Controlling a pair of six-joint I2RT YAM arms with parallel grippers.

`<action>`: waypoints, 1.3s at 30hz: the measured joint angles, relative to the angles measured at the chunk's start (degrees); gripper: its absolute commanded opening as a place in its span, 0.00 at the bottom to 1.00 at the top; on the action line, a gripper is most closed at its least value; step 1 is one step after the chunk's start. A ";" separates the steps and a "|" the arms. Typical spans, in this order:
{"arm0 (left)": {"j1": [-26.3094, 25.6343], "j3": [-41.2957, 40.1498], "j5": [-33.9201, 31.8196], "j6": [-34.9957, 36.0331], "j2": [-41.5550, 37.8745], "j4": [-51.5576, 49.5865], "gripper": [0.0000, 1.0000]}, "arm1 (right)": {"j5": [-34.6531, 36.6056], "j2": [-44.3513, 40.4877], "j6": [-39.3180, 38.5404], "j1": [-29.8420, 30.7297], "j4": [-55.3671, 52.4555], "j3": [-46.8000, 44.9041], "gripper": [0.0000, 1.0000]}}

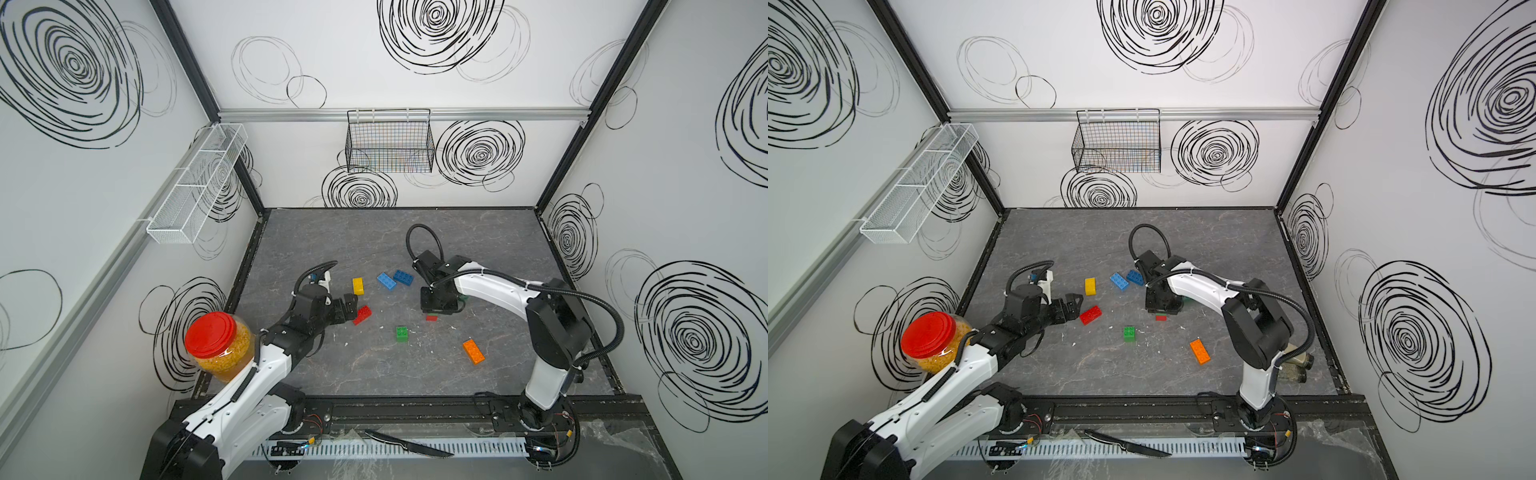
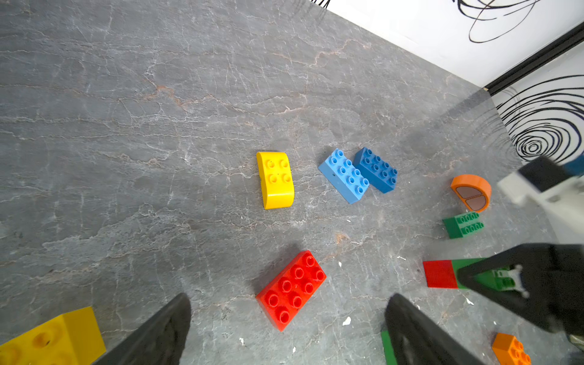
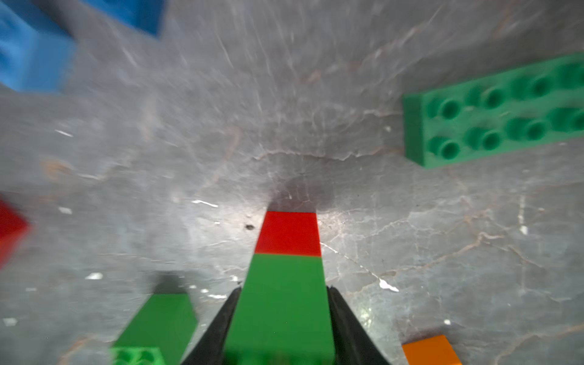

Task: Assemble an ice cream with lego
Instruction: Assemble the lego brick with the lego brick, then pick up the lego brick from the center of the board.

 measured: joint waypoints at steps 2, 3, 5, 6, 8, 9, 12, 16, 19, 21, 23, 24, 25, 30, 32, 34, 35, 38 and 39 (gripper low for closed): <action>0.11 -0.02 0.00 0.00 0.00 -0.02 0.99 | -0.31 1.73 -0.17 0.07 -0.92 -0.74 0.53; 0.22 -0.02 0.00 0.00 0.00 -0.02 0.99 | -0.37 1.92 -0.24 0.11 -1.22 -0.79 0.56; 0.33 -0.02 -0.04 0.00 -0.04 -0.04 0.99 | -0.59 1.38 -0.33 0.11 -1.42 -0.72 0.63; 0.37 -0.02 -0.07 0.00 -0.09 -0.04 0.99 | -0.68 1.05 -0.46 0.11 -1.42 -0.70 0.67; 0.39 -0.02 -0.15 0.00 -0.20 -0.07 0.99 | -0.92 0.35 -0.52 0.11 -1.49 -0.61 0.73; 0.46 -0.02 -0.17 0.00 -0.26 -0.07 0.99 | -0.98 -0.09 -0.66 0.13 -1.46 -0.57 0.75; 0.74 -0.02 -0.17 0.00 -0.46 -0.09 0.99 | -1.18 -1.60 -0.70 0.13 -1.60 -0.28 0.80; 0.85 -0.02 -0.17 0.00 -0.68 -0.09 0.99 | -1.31 -4.57 -0.85 0.15 -2.73 0.87 0.84; 0.85 0.00 -0.20 0.00 -0.70 -0.11 0.99 | -0.98 -7.08 -1.38 0.11 -4.31 3.10 0.86; 0.85 -0.02 -0.17 0.00 -0.74 -0.11 0.99 | -0.79 -8.76 -1.97 -0.42 -5.51 4.63 0.87; 0.85 -0.02 -0.17 0.00 -0.74 -0.13 0.99 | -0.63 -10.67 -2.75 -1.05 -6.51 6.01 0.88; 0.85 -0.02 -0.17 0.00 -0.74 -0.15 0.99 | -0.52 -11.67 -3.21 -1.70 -6.97 6.54 0.89; 0.85 -0.02 -0.17 0.00 -0.74 -0.17 0.99 | -0.46 -12.74 -3.91 -2.64 -7.26 6.82 0.90; 0.85 0.00 -0.15 0.00 -0.79 -0.20 0.99 | -0.24 -16.24 -8.61 -10.54 -7.34 5.57 0.93; 0.85 -0.02 -0.15 0.00 -0.79 -0.20 0.99 | -0.26 -16.44 -11.52 -13.75 -6.43 3.74 0.94; 0.85 -0.02 -0.13 0.00 -0.79 -0.20 0.99 | -0.13 -15.78 -14.78 -16.76 -4.92 1.46 0.96; 0.85 -0.02 -0.13 0.00 -0.79 -0.20 0.99 | -0.26 -15.19 -16.31 -17.75 -4.33 0.57 0.96; 0.85 -0.02 -0.13 0.00 -0.76 -0.22 0.99 | -0.46 -12.33 -21.05 -19.82 -2.14 -1.16 0.97; 0.85 -0.02 -0.13 0.00 -0.76 -0.20 0.99 | -0.46 -11.15 -22.47 -20.15 -1.44 -1.29 0.97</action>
